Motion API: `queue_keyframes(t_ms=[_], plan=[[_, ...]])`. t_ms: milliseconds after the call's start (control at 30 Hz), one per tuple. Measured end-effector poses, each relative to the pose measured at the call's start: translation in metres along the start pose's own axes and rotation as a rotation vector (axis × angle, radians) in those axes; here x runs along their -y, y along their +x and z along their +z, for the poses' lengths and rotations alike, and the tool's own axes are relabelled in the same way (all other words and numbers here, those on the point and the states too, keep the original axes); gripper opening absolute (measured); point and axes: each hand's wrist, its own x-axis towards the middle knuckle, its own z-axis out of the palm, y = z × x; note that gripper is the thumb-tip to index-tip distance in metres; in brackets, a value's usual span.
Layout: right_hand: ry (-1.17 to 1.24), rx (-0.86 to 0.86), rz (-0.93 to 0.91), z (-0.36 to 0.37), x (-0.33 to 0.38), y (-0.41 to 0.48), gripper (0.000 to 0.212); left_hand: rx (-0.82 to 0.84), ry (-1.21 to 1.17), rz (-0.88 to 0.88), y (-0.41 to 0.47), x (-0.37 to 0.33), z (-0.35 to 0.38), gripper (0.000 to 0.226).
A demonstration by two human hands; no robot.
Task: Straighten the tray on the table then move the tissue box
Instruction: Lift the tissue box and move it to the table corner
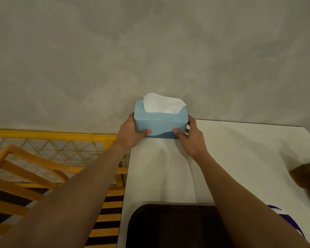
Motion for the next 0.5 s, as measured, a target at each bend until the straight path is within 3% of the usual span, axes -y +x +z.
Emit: queue_keyframes(t_ms=[200, 500], plan=[[-0.045, 0.048, -0.003, 0.000, -0.006, 0.002, 0.085, -0.003, 0.009, -0.001, 0.003, 0.005, 0.001, 0.084], [-0.126, 0.077, 0.000, -0.003, 0.006, -0.001, 0.078, 0.034, 0.009, -0.049, 0.000, -0.003, -0.001, 0.086]])
